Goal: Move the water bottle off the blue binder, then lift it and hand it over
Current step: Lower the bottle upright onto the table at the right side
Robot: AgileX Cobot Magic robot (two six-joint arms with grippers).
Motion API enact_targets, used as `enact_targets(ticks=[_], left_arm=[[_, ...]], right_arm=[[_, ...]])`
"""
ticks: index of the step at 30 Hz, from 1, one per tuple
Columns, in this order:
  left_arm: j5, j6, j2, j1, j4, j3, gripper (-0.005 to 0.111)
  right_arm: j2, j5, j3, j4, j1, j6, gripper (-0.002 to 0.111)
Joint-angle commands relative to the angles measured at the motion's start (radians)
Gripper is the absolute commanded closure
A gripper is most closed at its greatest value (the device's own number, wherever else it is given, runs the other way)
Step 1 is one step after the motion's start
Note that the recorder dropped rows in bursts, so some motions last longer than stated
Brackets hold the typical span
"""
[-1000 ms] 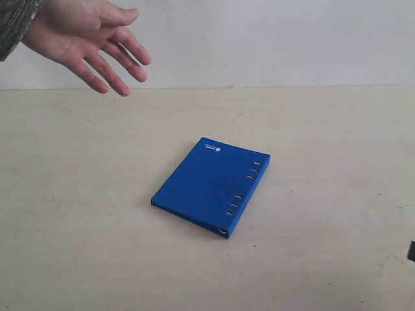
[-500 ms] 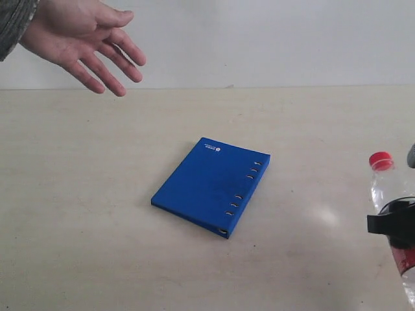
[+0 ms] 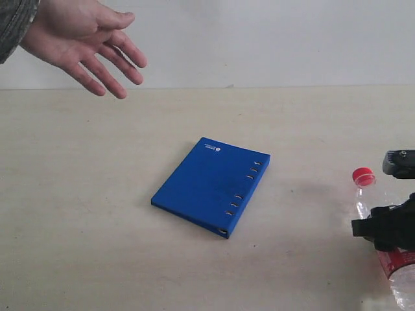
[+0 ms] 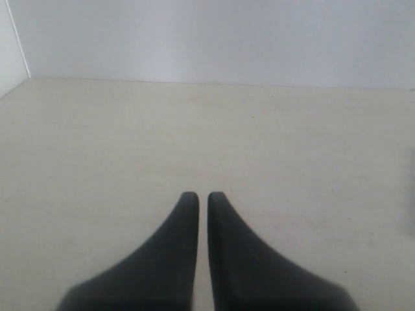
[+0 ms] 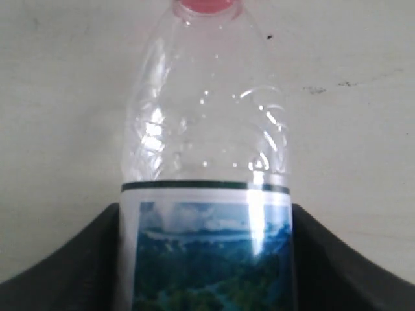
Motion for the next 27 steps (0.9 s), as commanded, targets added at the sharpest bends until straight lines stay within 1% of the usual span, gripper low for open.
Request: enact_targets(ticks=[1, 4, 14, 16, 18, 23, 27], left_arm=[[0.0, 0.005, -0.004, -0.005, -0.007, 0.004, 0.102], [0.0, 0.005, -0.004, -0.005, -0.007, 0.004, 0.102], [0.0, 0.005, -0.004, -0.005, -0.007, 0.004, 0.102], [0.0, 0.005, -0.004, -0.005, -0.007, 0.004, 0.102], [0.0, 0.005, -0.004, -0.005, -0.007, 0.004, 0.102], [0.0, 0.005, -0.004, -0.005, -0.007, 0.004, 0.102], [0.0, 0.005, -0.004, -0.005, -0.007, 0.004, 0.102]], right_arm=[[0.012, -0.019, -0.026, -0.007, -0.003, -0.051, 0.056], [0.039, -0.02, -0.029, -0.007, -0.003, -0.058, 0.041], [0.038, -0.012, -0.077, -0.005, -0.003, -0.038, 0.041], [0.021, -0.007, -0.097, -0.005, -0.003, -0.038, 0.041], [0.014, -0.01, -0.154, -0.005, -0.003, -0.038, 0.041], [0.181, 0.023, -0.345, -0.007, -0.003, -0.047, 0.041], [0.27, 0.024, -0.393, -0.007, -0.003, -0.038, 0.041]])
